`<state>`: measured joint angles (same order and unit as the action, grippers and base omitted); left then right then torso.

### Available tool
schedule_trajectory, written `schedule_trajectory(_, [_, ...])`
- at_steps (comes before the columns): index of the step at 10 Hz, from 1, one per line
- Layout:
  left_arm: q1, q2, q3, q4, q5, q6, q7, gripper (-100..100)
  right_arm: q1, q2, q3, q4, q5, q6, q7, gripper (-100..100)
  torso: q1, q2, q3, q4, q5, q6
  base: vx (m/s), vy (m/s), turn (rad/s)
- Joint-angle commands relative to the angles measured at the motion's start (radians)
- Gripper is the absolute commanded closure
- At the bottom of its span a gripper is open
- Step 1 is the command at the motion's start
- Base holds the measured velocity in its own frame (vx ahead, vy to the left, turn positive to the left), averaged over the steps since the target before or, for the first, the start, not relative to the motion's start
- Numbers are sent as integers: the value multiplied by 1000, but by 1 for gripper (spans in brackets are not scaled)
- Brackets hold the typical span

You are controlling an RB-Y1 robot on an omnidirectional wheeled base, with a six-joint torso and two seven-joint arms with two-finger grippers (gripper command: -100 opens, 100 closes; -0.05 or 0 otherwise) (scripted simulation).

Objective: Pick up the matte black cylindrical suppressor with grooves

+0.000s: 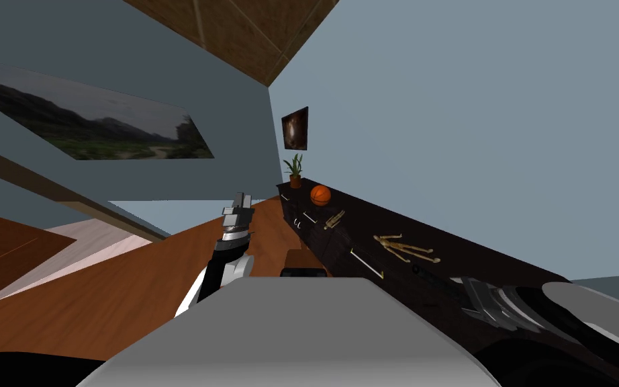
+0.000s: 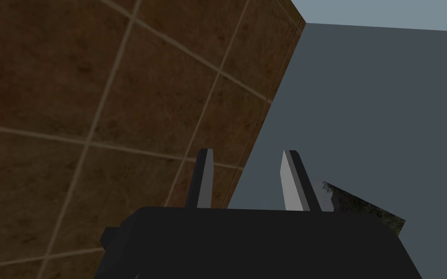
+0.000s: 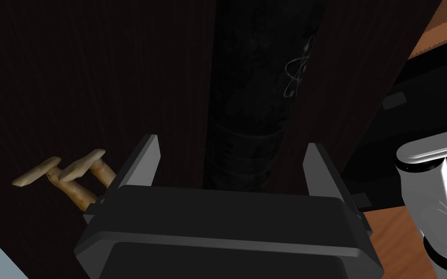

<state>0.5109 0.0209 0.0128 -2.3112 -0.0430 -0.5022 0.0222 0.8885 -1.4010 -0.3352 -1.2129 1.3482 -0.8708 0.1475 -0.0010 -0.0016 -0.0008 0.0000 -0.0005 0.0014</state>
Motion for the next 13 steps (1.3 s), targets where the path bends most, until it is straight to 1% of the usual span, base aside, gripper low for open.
schedule_trajectory(1, [0, 0, 0, 0, 0, 0, 0, 0, -10, 21, 29, -6, 10, 28, 5, -100, 0, 0, 0, 0, 0, 0, 46, -57, -2])
schedule_trajectory(2, [0, 0, 0, 0, 0, 0, 0, 0, -9, 14, 21, -3, 7, 17, 1, -100, -1, 0, 0, 0, 0, 0, 21, -26, 2])
schedule_trajectory(3, [0, 0, 0, 0, 0, 0, 0, 0, -9, 15, 24, -4, 8, 21, 2, 100, 0, 1, 0, 0, 0, 0, 0, 0, 0])
schedule_trajectory(7, [0, 0, 0, 0, 0, 0, 0, 0, -9, 16, 24, -3, 8, 20, 1, 100, 2, 2, 1, 1, 1, -1, 0, 0, 0])
schedule_trajectory(8, [0, 0, 0, 0, 0, 0, 0, 0, -9, 16, 24, -3, 8, 20, 2, 0, 3, 2, 1, 1, 1, 0, 0, 0, 0])
schedule_trajectory(9, [0, 0, 0, 0, 0, 0, 0, 0, 1, 2, -3, 6, -3, -2, 9, 100, 3, 2, 1, 1, 1, 0, -18, 24, 5])
schedule_trajectory(11, [0, 0, 0, 0, 0, 0, 0, 0, 12, -16, -36, 18, -15, -31, 12, 100, 7, 5, 3, 1, 3, -1, -49, 48, 12])
schedule_trajectory(12, [0, 0, 0, 0, 0, 0, 0, 0, 16, -9, -32, 12, -12, -19, 11, 100, 7, 6, 3, 1, 3, 0, -23, 15, -3])
schedule_trajectory(13, [0, 0, 0, 0, 0, 0, 0, 0, 17, -10, -35, 13, -14, -24, 14, 0, 6, 5, 3, 1, 3, 0, 0, 0, 0])
